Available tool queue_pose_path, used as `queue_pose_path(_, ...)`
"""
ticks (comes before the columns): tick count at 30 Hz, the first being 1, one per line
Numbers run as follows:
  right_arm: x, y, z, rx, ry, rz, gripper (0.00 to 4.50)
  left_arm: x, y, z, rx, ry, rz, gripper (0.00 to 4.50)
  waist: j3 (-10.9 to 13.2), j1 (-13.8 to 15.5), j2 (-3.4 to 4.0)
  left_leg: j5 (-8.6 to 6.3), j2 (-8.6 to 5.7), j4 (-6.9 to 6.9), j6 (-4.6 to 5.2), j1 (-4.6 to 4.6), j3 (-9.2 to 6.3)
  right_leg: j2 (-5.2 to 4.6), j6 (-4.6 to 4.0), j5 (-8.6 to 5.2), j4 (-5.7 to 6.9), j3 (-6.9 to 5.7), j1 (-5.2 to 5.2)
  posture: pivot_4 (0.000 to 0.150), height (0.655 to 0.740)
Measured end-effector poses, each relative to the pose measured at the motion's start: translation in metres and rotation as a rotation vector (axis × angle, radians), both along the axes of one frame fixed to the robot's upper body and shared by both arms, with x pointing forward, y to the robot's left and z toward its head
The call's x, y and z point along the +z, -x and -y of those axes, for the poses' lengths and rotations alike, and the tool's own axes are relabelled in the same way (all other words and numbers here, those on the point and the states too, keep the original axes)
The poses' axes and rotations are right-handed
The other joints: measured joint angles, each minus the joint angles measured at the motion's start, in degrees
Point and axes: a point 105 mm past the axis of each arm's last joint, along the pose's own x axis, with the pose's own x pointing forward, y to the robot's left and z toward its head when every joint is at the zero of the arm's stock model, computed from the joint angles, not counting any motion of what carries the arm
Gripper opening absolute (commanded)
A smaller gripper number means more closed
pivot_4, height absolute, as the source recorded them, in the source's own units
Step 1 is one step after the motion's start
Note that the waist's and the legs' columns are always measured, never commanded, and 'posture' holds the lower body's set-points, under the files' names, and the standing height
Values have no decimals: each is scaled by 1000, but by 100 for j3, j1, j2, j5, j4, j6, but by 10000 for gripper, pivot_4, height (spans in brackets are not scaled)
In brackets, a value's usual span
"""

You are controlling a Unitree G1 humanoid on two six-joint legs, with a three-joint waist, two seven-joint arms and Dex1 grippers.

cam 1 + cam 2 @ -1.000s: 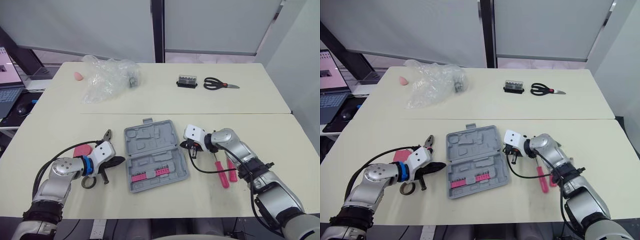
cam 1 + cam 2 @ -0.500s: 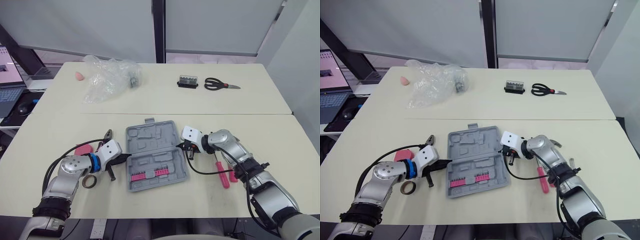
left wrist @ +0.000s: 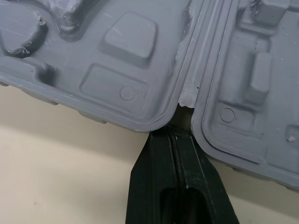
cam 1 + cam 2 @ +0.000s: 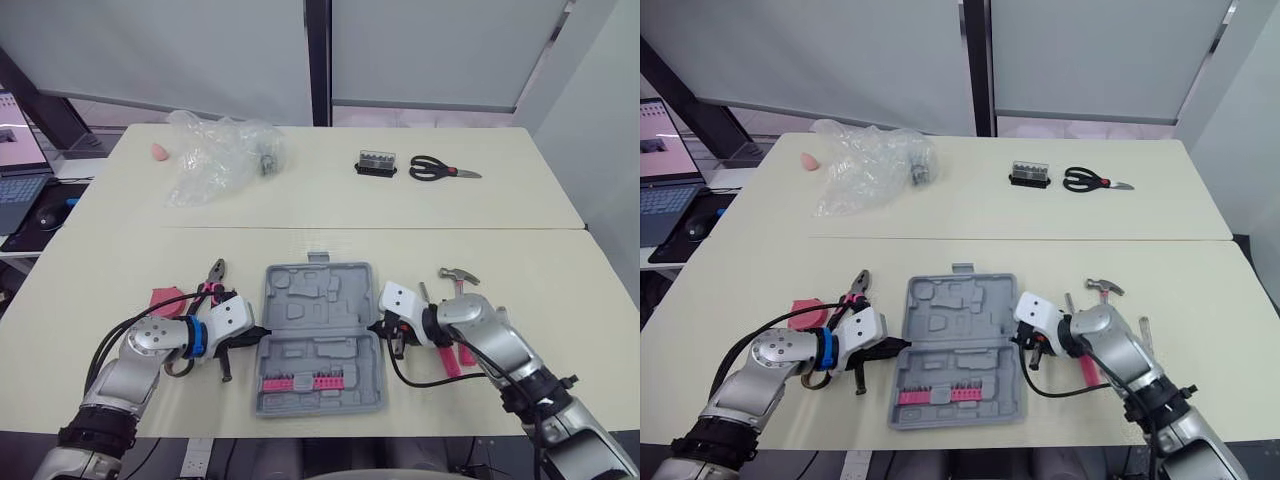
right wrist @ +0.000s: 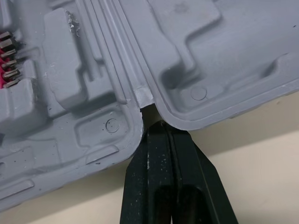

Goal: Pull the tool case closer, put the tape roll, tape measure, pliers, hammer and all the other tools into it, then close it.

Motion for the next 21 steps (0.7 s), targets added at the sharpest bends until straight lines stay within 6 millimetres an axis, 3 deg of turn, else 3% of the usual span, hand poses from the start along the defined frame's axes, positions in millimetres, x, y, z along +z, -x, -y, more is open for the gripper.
queue_pose_path(7,-6,30,8,-35,4,-77,183,-4,17,5,-60,-15,-38,0,0,5,-1,0,1,-1,1,0,1,0,0,0,-3,2,1,1500,7400)
queue_pose_path(21,-9,45,10,-34,15,-102,183,-8,42,9,-93,-27,-104,0,-2,9,-3,-1,1,-4,1,1,2,1,-3,-3,-8,4,2,1500,7400)
